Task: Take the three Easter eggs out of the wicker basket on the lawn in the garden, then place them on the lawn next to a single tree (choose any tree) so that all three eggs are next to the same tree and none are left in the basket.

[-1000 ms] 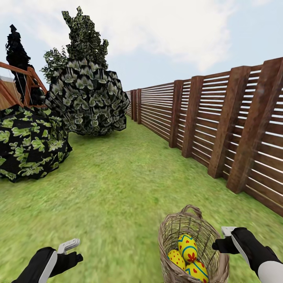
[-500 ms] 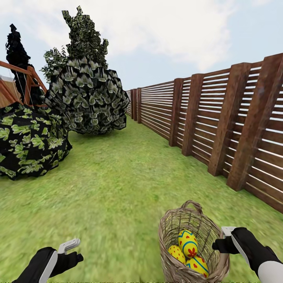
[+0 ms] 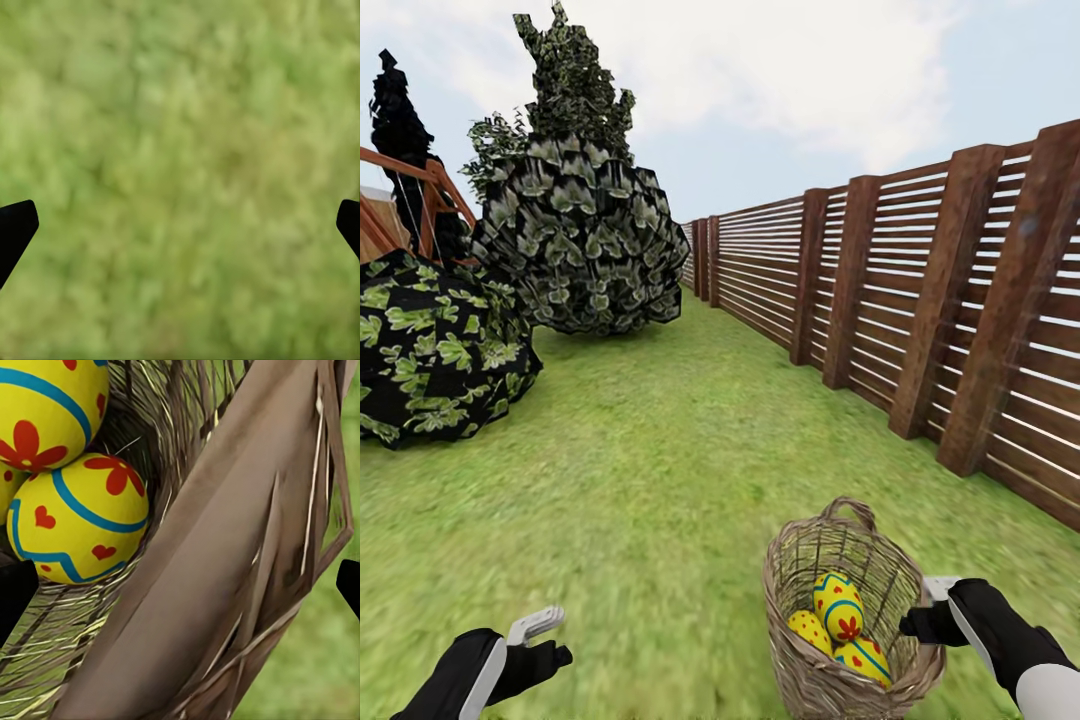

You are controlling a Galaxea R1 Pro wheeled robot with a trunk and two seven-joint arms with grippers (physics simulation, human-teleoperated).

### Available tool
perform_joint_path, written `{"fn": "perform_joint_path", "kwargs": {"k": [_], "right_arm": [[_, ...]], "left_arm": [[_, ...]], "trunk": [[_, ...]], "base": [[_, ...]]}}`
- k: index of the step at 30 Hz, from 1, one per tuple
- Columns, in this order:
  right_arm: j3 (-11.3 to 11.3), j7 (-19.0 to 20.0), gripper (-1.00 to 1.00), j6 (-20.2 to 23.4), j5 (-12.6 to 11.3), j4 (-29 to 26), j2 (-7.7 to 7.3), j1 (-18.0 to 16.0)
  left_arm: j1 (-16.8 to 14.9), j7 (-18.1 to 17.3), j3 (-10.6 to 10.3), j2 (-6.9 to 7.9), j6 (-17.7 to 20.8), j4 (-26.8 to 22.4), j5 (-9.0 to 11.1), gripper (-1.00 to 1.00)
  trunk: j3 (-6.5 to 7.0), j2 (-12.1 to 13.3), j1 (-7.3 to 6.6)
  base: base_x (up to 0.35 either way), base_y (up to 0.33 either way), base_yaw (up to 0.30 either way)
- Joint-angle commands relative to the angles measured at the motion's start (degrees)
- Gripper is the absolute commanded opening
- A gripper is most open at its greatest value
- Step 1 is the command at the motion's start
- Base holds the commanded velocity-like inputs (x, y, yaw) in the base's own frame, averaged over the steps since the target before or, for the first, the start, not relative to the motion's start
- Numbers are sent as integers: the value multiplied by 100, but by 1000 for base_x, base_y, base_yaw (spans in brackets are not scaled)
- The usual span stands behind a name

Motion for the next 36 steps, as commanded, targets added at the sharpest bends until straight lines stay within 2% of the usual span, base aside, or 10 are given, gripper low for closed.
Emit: {"fn": "perform_joint_path", "kwargs": {"k": [1, 11, 12, 36], "right_arm": [[-4, 32, 100, 25, 32, -8, 2, -2], [-7, 32, 100, 20, 38, -8, -1, -2], [-11, 32, -100, 18, 32, -10, -2, -2], [17, 38, -100, 16, -4, 9, 14, -2]], "left_arm": [[-3, -19, 14, -2, 29, -5, 4, 100], [-3, -26, 14, -2, 26, -7, 4, 100], [-3, -27, 14, -2, 24, -6, 4, 100], [-3, -28, 14, -19, 25, -14, 10, 100]], "trunk": [[-29, -5, 1], [-51, -6, 4], [-51, -6, 4], [-51, -6, 4]], "base": [[0, 0, 0], [0, 0, 0], [0, 0, 0], [0, 0, 0]]}}
